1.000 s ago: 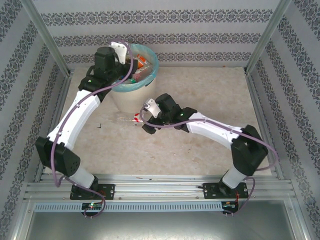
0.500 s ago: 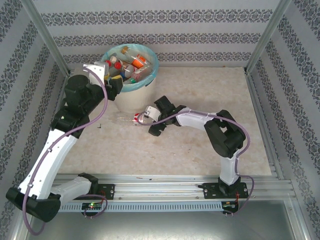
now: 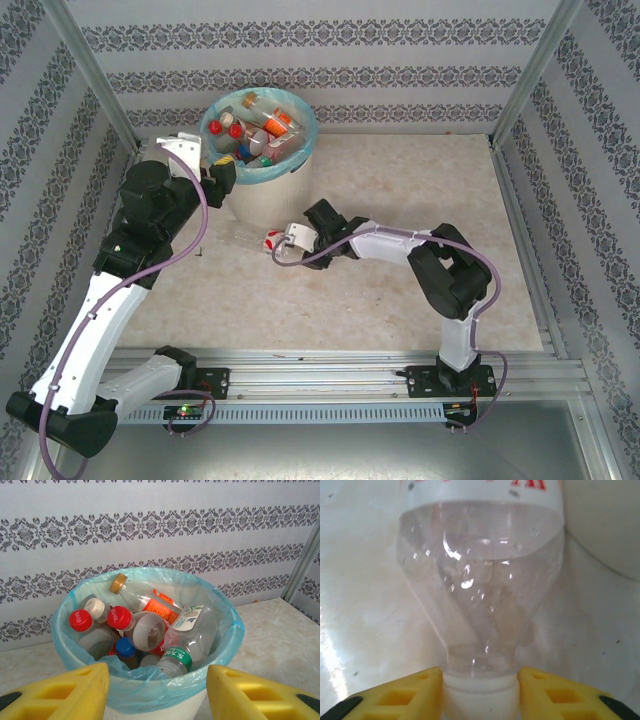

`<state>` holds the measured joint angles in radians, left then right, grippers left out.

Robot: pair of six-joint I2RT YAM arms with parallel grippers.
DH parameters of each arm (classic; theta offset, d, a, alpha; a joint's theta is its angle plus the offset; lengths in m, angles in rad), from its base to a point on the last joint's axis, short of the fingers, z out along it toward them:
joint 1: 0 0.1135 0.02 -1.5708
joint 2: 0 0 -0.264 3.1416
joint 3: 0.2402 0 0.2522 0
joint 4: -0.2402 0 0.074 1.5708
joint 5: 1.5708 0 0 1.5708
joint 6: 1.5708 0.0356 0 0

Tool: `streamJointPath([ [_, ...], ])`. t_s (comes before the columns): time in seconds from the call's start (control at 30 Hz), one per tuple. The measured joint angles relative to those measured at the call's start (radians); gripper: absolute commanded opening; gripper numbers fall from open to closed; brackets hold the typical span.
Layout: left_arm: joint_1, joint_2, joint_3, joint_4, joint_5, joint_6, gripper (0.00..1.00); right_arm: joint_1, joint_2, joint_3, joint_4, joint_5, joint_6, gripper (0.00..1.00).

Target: Put the plastic bottles in the bin

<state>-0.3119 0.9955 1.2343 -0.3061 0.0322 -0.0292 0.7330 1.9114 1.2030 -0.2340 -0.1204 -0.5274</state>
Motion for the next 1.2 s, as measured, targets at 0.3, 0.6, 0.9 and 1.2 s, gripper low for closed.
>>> streamJointPath([
  [0.3, 0.0, -0.022, 0.0, 0.006, -0.011, -0.001, 0.63, 0.089, -0.184, -0.132, 0.005, 0.057, 0.019, 0.25],
  [0.6, 0.005, -0.035, 0.015, 0.04, 0.09, -0.058, 0.89, 0.168, -0.538, -0.312, 0.023, 0.078, 0.114, 0.24],
  [0.9, 0.013, 0.027, 0.048, 0.197, 0.417, -0.304, 1.0, 0.158, -0.898, -0.336, 0.06, 0.117, 0.191, 0.24],
  [1.2, 0.019, 0.074, 0.035, 0.346, 0.606, -0.503, 1.0, 0.1, -1.061, -0.348, 0.067, 0.14, 0.219, 0.25],
])
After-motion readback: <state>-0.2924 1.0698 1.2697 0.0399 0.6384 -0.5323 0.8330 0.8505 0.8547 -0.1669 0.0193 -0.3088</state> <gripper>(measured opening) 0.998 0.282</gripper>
